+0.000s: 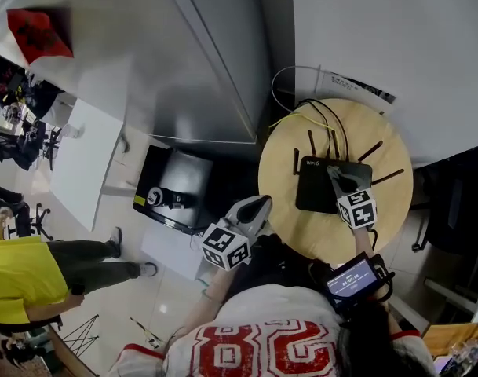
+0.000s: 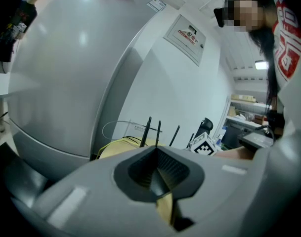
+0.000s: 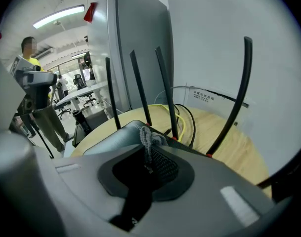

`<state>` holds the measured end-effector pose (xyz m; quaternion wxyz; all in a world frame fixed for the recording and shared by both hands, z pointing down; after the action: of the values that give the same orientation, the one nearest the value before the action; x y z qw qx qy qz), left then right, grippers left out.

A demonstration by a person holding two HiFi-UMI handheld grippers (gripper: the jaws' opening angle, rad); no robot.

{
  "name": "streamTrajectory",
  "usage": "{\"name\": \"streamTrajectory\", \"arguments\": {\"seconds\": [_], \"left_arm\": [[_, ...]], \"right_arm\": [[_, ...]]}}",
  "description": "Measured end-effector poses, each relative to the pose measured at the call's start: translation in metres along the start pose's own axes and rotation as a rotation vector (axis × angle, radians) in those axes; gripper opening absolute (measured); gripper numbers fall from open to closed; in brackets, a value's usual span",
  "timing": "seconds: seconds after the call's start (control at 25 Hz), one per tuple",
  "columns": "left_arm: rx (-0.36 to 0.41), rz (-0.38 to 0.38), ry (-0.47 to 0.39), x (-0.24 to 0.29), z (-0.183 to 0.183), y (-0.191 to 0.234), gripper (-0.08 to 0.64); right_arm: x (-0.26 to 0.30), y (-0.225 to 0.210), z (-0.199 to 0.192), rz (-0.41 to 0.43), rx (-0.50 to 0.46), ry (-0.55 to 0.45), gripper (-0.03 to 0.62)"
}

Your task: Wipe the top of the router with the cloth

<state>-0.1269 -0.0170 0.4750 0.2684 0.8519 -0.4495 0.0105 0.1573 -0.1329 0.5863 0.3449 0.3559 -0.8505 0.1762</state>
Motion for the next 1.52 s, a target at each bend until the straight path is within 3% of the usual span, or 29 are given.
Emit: {"name": "streamTrajectory", "arguments": {"seconds": [0.48, 0.8, 1.04, 1.32, 1.52], "left_arm": [[0.005, -0.099, 0.021, 0.031, 0.001, -0.013, 0.000], [0.003, -0.106, 0.020, 0.034, 0.002, -0.013, 0.000], [0.004, -0.090, 0.017, 0.028, 0.000, -0.012, 0.000], [0.004, -0.042, 0.008, 0.014, 0.000, -0.008, 0.000], [0.004, -0.021, 0.002, 0.008, 0.000, -0.008, 0.000]], "right_arm": [[-0.049, 0.063, -0.050, 0.056, 0.059, 0.022, 0.035], [-0.057, 0.074, -0.058, 0.075, 0.074, 0.037, 0.035], [-0.049, 0.040, -0.039, 0.007, 0.061, -0.038, 0.035], [-0.027, -0.026, -0.007, -0.087, 0.031, -0.052, 0.035], [-0.014, -0.044, -0.003, -0.115, 0.036, -0.020, 0.035]]}}
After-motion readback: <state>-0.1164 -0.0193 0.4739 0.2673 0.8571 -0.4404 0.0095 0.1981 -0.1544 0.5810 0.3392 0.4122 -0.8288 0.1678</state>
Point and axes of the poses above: the fingertips, and each gripper's own axes: x forward along the fingers, y to its left, z out of its top, the point moved 10 cm from there along -x, backward along the fingers, and after that the axes turned 2 degrees about -x, right-handed, at the moved point
